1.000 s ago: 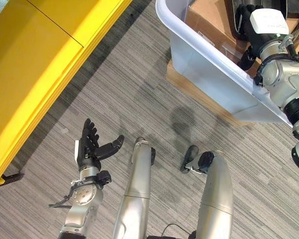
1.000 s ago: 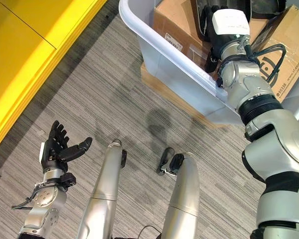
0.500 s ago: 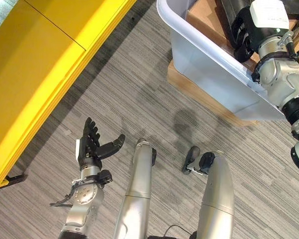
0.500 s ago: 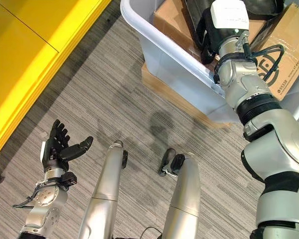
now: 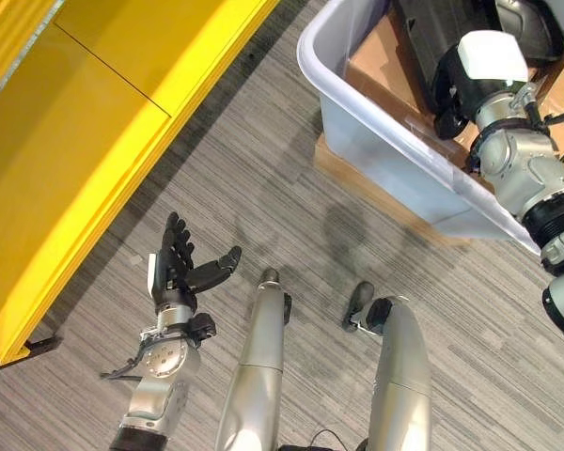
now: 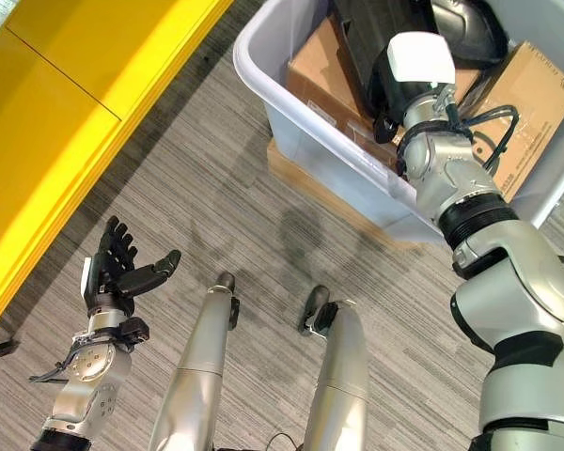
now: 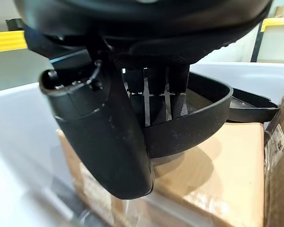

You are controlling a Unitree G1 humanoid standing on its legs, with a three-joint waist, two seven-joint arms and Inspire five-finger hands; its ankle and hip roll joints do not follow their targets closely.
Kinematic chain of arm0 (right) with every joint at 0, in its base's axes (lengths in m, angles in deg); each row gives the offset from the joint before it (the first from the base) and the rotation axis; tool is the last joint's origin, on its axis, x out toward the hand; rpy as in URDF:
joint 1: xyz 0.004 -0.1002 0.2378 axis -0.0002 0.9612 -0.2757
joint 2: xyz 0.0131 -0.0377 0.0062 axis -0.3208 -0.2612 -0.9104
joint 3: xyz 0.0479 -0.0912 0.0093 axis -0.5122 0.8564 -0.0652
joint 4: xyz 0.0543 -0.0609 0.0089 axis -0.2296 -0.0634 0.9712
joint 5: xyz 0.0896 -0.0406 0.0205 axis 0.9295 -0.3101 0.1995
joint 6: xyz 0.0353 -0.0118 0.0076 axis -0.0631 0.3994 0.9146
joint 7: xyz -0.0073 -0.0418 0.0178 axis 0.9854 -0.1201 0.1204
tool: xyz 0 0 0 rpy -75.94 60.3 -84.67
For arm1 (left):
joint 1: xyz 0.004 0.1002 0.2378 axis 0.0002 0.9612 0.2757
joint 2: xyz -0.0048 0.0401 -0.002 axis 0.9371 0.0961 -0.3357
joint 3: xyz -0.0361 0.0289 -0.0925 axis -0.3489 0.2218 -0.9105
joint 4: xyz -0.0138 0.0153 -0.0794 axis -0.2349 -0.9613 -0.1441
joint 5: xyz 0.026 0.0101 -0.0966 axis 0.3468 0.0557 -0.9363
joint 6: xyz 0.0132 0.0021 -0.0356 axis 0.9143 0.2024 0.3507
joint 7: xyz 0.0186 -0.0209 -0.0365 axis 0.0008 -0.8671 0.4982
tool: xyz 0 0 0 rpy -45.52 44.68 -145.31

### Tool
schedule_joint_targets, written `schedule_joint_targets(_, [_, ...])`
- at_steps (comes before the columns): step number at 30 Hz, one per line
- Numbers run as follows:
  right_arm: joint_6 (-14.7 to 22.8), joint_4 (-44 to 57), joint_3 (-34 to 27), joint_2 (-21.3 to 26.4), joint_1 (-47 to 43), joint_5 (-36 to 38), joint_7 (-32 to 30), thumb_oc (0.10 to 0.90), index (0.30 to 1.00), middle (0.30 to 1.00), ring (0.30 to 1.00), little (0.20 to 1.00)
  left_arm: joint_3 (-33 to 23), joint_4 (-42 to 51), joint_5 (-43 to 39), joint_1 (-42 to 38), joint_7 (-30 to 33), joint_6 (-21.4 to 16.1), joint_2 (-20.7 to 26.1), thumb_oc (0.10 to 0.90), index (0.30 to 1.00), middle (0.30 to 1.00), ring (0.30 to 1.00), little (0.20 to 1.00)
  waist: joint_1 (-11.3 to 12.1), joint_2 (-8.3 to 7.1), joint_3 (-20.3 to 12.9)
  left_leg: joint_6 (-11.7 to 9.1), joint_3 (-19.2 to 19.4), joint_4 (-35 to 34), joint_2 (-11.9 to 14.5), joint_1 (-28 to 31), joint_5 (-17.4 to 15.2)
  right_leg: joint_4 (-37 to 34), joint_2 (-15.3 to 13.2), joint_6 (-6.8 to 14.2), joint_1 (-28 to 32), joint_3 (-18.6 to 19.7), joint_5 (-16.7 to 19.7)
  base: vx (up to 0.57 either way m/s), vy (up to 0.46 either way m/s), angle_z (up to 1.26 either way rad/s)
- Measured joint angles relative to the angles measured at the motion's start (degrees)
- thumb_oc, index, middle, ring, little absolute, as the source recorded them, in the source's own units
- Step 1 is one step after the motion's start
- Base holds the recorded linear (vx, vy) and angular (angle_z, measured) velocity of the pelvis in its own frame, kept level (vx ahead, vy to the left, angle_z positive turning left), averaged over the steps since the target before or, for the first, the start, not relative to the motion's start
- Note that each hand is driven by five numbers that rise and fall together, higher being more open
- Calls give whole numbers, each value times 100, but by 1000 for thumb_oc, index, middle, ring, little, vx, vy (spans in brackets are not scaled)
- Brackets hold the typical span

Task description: Move parts from the plastic box to the shelf.

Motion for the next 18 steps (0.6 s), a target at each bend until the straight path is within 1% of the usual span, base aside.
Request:
schedule_joint_targets(2, [-20, 10, -6, 7, 79, -1, 110, 400, 300, 300, 300, 300, -18, -14, -1, 0, -81, 8, 60, 900, 1000, 1000, 1000, 1000, -16, -1, -1, 16, 1, -314, 0, 220, 128, -306, 15, 46, 227, -32, 122, -50, 20, 2])
schedule_joint_targets(3, [-18, 9, -18, 12, 94, -5, 118, 400, 300, 300, 300, 300, -24, -11, -1, 6, -91, 3, 79, 900, 1000, 1000, 1000, 1000, -10, -1, -2, 5, 15, -416, 3, 297, 170, -405, 18, 53, 307, -31, 176, -50, 21, -3])
schedule_joint_targets(4, [-5, -8, -121, -2, 116, -63, 122, 400, 300, 300, 300, 300, -27, -32, -2, -18, -118, 10, 96, 900, 1000, 1000, 1000, 1000, -2, 0, -1, -62, 33, -576, 25, 407, 246, -560, 16, 41, 406, -63, 239, 31, 12, -3])
schedule_joint_targets(6, [18, 17, -189, 13, 190, -128, 133, 400, 300, 300, 300, 300, -23, -50, -1, -37, -135, 9, 112, 900, 1000, 1000, 1000, 1000, -15, 0, -3, -66, 33, -967, 35, 637, 440, -900, 57, 97, 644, -91, 404, 26, 8, 1])
schedule_joint_targets(7, [26, 14, -209, 13, 229, -207, 135, 400, 300, 300, 300, 300, -30, -75, -2, -53, -199, 12, 131, 900, 1000, 1000, 1000, 1000, -14, -2, -2, -31, 58, -1159, 38, 845, 488, -1128, 54, 119, 866, -109, 461, 44, 11, 1])
schedule_joint_targets(11, [26, 114, -252, 36, 364, -217, 176, 400, 300, 300, 300, 300, -55, -94, 0, -56, -364, 14, 187, 900, 1000, 1000, 1000, 1000, -25, -3, -3, -18, 52, -1754, 39, 1415, 721, -1678, 58, 186, 1444, -200, 648, 46, 20, 5])
schedule_joint_targets(13, [28, 440, -460, 117, 492, -220, 216, 400, 300, 300, 300, 300, -136, -94, 0, -35, -464, 13, 194, 900, 1000, 1000, 1000, 1000, -59, -13, -22, 0, 59, -2269, 38, 1814, 947, -2124, 74, 253, 1834, -257, 833, 45, 2, 4])
schedule_joint_targets(14, [35, 459, -498, 120, 491, -221, 216, 400, 300, 300, 300, 300, -176, -89, 0, -37, -492, 13, 202, 900, 1000, 1000, 1000, 1000, -68, -17, -24, 38, 59, -2340, 37, 1871, 948, -2192, 75, 259, 1905, -266, 860, 78, 5, 3])
schedule_joint_targets(16, [33, 446, -561, 121, 509, -221, 221, 400, 300, 300, 300, 300, -228, -85, 0, -50, -505, 12, 208, 900, 1000, 1000, 1000, 1000, -62, -31, -41, 52, 52, -2501, 37, 1979, 1006, -2331, 76, 268, 2011, -293, 915, 62, 14, 4])
schedule_joint_targets(17, [23, 433, -594, 114, 549, -220, 257, 400, 300, 300, 300, 300, -245, -128, -1, -57, -529, 23, 211, 900, 1000, 1000, 1000, 1000, -60, -33, -39, 55, 31, -2694, 38, 2141, 1081, -2484, 78, 278, 2165, -338, 963, 51, 14, 13])
schedule_joint_targets(18, [39, 462, -598, 111, 728, -222, 314, 400, 300, 300, 300, 300, -241, -200, 0, 45, -580, 23, 207, 900, 1000, 1000, 1000, 1000, -61, -68, -142, 22, 9, -3007, 32, 2409, 1237, -2699, 80, 313, 2414, -373, 1022, 39, 21, 12])
